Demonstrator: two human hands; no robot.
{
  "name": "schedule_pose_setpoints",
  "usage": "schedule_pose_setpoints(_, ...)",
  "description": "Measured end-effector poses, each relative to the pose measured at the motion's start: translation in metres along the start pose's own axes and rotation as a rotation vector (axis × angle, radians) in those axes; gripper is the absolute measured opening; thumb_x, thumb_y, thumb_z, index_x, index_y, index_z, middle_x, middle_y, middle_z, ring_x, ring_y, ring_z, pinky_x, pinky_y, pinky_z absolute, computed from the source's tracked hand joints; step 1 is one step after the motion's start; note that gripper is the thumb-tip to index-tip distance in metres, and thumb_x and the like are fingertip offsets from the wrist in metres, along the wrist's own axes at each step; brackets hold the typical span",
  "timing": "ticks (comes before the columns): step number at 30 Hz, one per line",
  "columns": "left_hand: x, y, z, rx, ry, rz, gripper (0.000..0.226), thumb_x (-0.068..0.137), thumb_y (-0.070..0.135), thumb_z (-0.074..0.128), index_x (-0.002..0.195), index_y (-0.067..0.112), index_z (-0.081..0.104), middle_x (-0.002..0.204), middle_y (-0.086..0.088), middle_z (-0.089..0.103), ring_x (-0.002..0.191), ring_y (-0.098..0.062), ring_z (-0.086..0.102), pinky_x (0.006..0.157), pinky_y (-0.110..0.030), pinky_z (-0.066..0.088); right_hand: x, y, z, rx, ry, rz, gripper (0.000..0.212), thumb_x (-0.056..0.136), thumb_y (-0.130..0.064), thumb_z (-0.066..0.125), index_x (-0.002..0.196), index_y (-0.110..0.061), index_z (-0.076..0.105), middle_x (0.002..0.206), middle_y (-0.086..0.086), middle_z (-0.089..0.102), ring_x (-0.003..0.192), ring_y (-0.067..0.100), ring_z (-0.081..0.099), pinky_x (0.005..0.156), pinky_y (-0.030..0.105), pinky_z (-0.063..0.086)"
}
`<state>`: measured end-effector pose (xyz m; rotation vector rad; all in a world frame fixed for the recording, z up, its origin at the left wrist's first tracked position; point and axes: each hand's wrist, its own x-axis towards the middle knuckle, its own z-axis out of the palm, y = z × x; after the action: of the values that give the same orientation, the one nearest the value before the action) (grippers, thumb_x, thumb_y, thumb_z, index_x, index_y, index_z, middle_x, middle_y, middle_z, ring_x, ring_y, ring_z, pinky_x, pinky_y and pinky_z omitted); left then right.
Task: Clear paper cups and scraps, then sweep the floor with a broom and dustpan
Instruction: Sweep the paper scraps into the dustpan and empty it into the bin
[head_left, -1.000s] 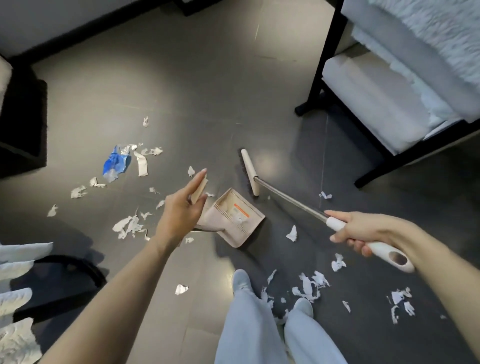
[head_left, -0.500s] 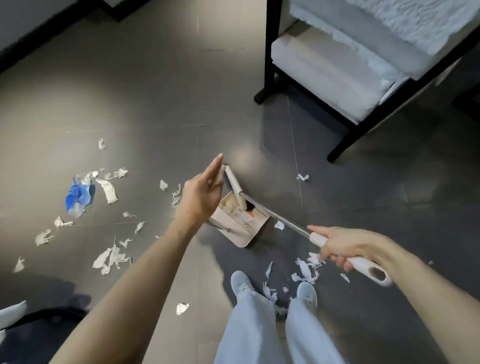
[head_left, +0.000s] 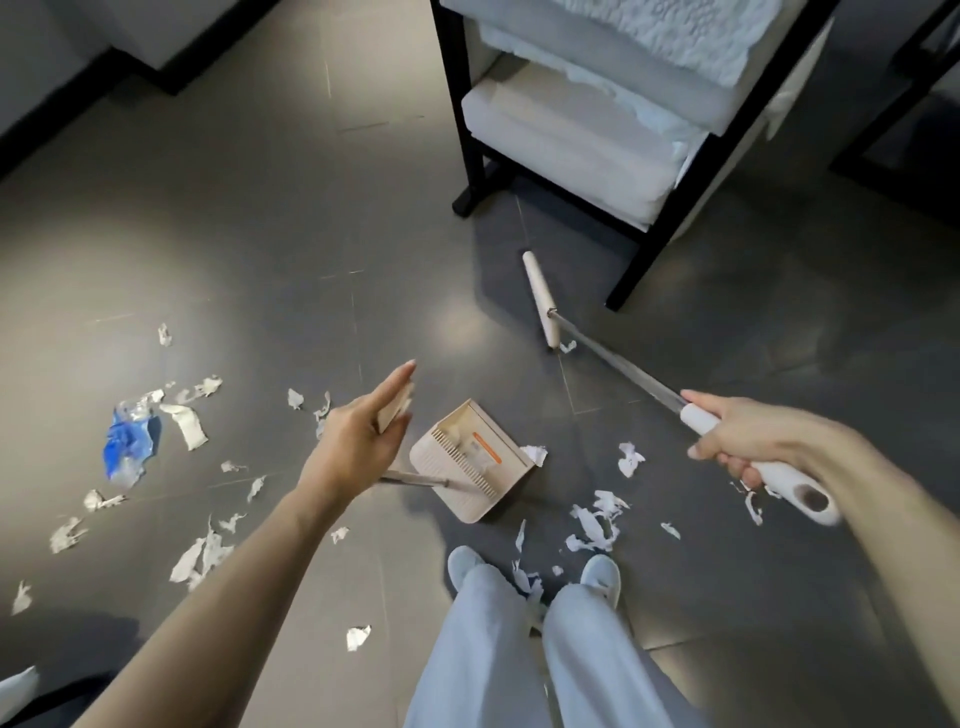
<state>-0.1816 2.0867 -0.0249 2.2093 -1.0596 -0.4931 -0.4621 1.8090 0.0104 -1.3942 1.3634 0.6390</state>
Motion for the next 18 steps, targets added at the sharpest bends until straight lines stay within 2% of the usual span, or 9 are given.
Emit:
schedule_pose_setpoints(5, -0.024, 0.019, 0.021, -0.004, 0.034, 0.016, 0.059, 0.088, 0.004, 0.066, 0.142, 0.017, 0.044, 0.102, -0.017, 0.071, 0.087, -0.039, 0.067, 0.085, -0.026, 0.044, 0.041, 0.027, -0.021, -0.130, 0.066, 0.047, 0.081, 0.088, 0.005, 0.048, 0.151, -0.039, 0.020, 0.053, 0.006, 0.045, 0.037, 0.015, 0.037, 0.039, 0.023, 0.036)
schedule_pose_setpoints(8, -0.029, 0.025, 0.030, 0.025, 0.071, -0.008, 0.061, 0.087, 0.003, 0.067, 0.142, 0.017, 0.043, 0.098, -0.020, 0.071, 0.079, -0.040, 0.067, 0.082, -0.026, 0.045, 0.057, 0.047, -0.012, -0.187, 0.007, 0.079, 0.082, 0.085, 0.003, 0.045, 0.150, -0.041, 0.020, 0.044, 0.004, 0.048, 0.036, 0.015, 0.038, 0.040, 0.021, 0.037)
schedule_pose_setpoints(13, -0.039, 0.036, 0.043, 0.017, 0.074, -0.041, 0.055, 0.089, 0.007, 0.066, 0.140, 0.019, 0.049, 0.101, -0.017, 0.071, 0.090, -0.037, 0.068, 0.089, -0.034, 0.046, 0.042, 0.083, 0.020, -0.237, -0.095, 0.096, 0.085, 0.081, -0.001, 0.043, 0.146, -0.050, 0.021, 0.061, 0.006, 0.052, 0.042, 0.014, 0.042, 0.044, 0.023, 0.040)
schedule_pose_setpoints(16, -0.037, 0.040, 0.041, 0.018, 0.031, -0.041, 0.055, 0.092, 0.012, 0.063, 0.142, 0.025, 0.046, 0.110, -0.015, 0.069, 0.096, -0.035, 0.067, 0.092, -0.039, 0.048, 0.013, 0.103, 0.047, -0.157, -0.168, 0.113, 0.084, 0.082, 0.000, 0.043, 0.146, -0.050, 0.022, 0.062, 0.006, 0.049, 0.037, 0.011, 0.038, 0.040, 0.020, 0.038)
schedule_pose_setpoints(18, -0.032, 0.039, 0.037, 0.024, 0.022, -0.040, 0.054, 0.093, 0.014, 0.061, 0.142, 0.028, 0.045, 0.112, -0.014, 0.069, 0.091, -0.036, 0.066, 0.088, -0.035, 0.049, -0.012, 0.112, 0.071, -0.120, -0.218, 0.108, 0.084, 0.083, 0.001, 0.044, 0.147, -0.050, 0.021, 0.060, 0.004, 0.047, 0.035, 0.009, 0.037, 0.037, 0.018, 0.035)
